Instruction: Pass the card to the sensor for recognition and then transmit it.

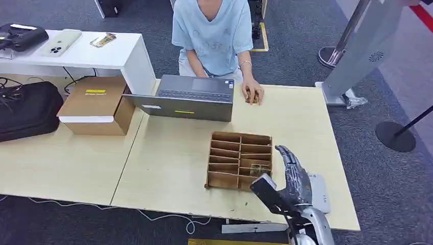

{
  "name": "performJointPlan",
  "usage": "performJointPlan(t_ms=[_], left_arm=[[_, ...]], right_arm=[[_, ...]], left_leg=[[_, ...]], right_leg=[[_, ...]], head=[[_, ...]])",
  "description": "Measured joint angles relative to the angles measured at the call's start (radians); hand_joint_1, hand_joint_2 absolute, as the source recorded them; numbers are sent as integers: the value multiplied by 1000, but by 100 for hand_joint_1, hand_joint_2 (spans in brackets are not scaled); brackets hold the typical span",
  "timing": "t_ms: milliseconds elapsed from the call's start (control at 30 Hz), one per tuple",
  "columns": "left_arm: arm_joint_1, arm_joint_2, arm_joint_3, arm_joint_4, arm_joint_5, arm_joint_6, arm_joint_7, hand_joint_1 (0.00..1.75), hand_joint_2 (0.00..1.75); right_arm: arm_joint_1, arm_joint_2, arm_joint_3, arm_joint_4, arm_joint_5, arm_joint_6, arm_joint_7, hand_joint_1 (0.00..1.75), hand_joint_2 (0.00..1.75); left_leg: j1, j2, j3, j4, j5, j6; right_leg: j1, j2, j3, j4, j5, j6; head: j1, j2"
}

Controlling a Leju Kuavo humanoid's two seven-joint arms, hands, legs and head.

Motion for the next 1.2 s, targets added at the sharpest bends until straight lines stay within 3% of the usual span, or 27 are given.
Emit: performJointPlan(t_ms=[533, 567, 600, 633, 667, 700, 1200], left_arm=[[0, 0, 5, 0, -3, -6, -3, 0, 0], [-1, 0, 5, 0, -3, -6, -3, 0, 0], [-1, 0, 5, 0, -3, -6, -3, 0, 0], [-1, 0, 5, 0, -3, -6, -3, 0, 0], [-1, 0, 5, 0, -3, -6, -3, 0, 0], [-1, 1, 5, 0, -4, -6, -3, 0, 0], [-1, 1, 6, 0, -6, -6, -3, 0, 0]], right_arm=[[-10, -18, 20, 34, -15, -17, 21, 59, 175], [-10, -19, 21, 34, -18, -18, 21, 65, 175], [-10, -20, 20, 34, -18, -20, 22, 98, 175], [-10, -21, 20, 34, -18, -22, 23, 103, 175], [-10, -22, 20, 34, -18, -25, 24, 99, 175], [-10, -23, 20, 34, -18, -27, 24, 80, 175], [-10, -26, 20, 34, -18, -28, 31, 58, 175]], left_leg=[[0, 0, 0, 0, 0, 0], [0, 0, 0, 0, 0, 0], [0, 0, 0, 0, 0, 0], [0, 0, 0, 0, 0, 0], [0, 0, 0, 0, 0, 0], [0, 0, 0, 0, 0, 0], [0, 0, 0, 0, 0, 0]], right_leg=[[0, 0, 0, 0, 0, 0], [0, 0, 0, 0, 0, 0], [0, 0, 0, 0, 0, 0], [0, 0, 0, 0, 0, 0], [0, 0, 0, 0, 0, 0], [0, 0, 0, 0, 0, 0], [0, 0, 0, 0, 0, 0]], head=[[0, 0], [0, 0], [0, 0], [0, 0], [0, 0], [0, 0], [0, 0]])
